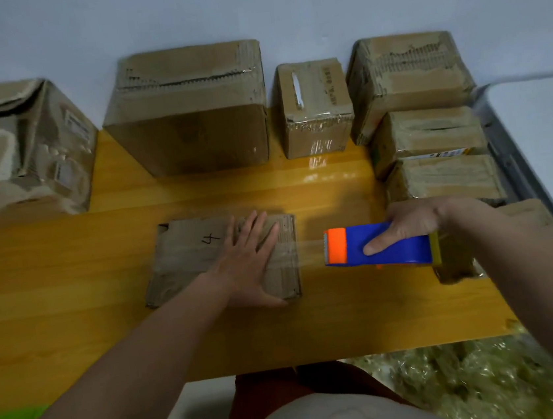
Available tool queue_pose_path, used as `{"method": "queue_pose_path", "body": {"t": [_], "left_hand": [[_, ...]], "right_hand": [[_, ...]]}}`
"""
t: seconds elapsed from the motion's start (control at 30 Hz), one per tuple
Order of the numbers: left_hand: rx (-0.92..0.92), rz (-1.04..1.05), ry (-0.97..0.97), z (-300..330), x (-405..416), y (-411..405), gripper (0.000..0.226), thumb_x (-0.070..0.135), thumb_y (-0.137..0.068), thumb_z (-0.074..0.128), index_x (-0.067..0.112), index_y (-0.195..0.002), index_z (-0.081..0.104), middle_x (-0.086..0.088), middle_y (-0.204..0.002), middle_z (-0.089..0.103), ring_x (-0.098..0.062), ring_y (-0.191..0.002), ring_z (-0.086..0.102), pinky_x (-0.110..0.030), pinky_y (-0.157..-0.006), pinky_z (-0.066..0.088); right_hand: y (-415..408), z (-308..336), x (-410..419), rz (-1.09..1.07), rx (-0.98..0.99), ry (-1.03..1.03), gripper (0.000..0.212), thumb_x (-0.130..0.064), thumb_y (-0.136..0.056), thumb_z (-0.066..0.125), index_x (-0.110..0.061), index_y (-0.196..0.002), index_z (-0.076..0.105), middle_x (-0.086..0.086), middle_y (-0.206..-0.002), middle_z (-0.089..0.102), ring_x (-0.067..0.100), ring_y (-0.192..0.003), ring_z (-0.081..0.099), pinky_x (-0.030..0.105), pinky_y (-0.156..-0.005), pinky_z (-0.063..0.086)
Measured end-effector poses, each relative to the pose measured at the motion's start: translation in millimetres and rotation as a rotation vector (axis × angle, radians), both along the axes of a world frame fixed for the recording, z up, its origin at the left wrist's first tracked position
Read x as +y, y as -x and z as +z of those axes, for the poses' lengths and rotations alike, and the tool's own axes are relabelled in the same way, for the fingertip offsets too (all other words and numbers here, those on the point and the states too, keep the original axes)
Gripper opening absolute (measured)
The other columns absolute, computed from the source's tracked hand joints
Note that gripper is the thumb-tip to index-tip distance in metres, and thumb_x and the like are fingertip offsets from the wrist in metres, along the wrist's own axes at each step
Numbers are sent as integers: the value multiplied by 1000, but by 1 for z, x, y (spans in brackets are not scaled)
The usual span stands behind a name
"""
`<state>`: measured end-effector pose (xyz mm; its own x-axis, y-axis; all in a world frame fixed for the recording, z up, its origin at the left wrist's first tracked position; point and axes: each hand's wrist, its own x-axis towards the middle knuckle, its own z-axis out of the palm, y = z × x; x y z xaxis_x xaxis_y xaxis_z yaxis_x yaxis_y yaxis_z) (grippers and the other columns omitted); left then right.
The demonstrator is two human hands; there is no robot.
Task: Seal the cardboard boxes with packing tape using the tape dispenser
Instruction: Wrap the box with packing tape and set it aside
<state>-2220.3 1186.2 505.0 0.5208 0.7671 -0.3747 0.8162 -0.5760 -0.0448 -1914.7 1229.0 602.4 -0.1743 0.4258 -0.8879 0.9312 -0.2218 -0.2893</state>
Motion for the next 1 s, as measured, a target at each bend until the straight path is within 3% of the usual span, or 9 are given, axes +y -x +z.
{"method": "queue_pose_path", "body": {"t": [0.13,0.23,0.4,0.47,0.57,0.7,0.87,1.0], "left_hand": [[3,23,49,2,2,6,133,100,-54,32,26,-144,-32,-16,-152,-35,-35,-139,-34,-63,-110,-13],[0,44,98,4,5,1,136,100,-50,38,32,-140,-37,-16,-147,-42,-38,-135,-39,-67,-107,-15],[42,76,33,1,-2,-24,146,105,-44,18,9,-144,-24,-18,-147,-41,-37,-132,-43,-68,-106,-13],[11,104,25,-4,-4,-31,144,104,-48,17,5,-146,-22,-19,-149,-39,-36,-134,-41,-65,-108,-12],[-79,132,32,-9,-5,-31,136,101,-54,24,15,-146,-28,-16,-149,-41,-33,-134,-42,-63,-109,-13],[-82,130,27,-10,-5,-31,133,100,-56,26,20,-145,-31,-15,-149,-41,-33,-134,-42,-63,-109,-15],[-75,161,10,-12,-6,-34,136,99,-55,28,15,-144,-31,-15,-149,-41,-32,-135,-41,-62,-109,-18],[-84,167,-1,-12,-7,-35,136,100,-54,25,15,-143,-34,-13,-149,-41,-31,-135,-41,-61,-108,-19]], "right_hand": [[15,-19,3,-9,-27,-19,73,-70,-51,75,-20,-103,62,1,-99,68,21,-92,65,38,-86,53],[17,-29,4,-13,-43,-23,63,-67,-58,75,-21,-99,61,0,-98,66,18,-90,63,32,-74,51],[21,-35,12,25,-52,-3,59,-65,-63,73,-20,-100,61,-1,-97,66,17,-88,63,28,-66,49],[21,-35,14,37,-62,-1,59,-64,-66,72,-19,-102,61,1,-99,66,18,-90,63,30,-70,50],[22,-31,16,56,-78,20,58,-64,-70,69,-17,-104,61,3,-102,66,21,-94,63,34,-82,51],[32,-26,16,108,-145,14,56,-64,-74,65,-17,-103,58,3,-105,63,22,-96,60,34,-82,48],[72,-24,13,195,-326,-159,76,-64,-78,62,-12,-130,47,7,-126,55,25,-104,53,33,-76,42],[75,-28,-7,449,-584,-488,36,-46,-92,52,-21,-117,60,-2,-112,63,20,-103,60,30,-72,44]]}}
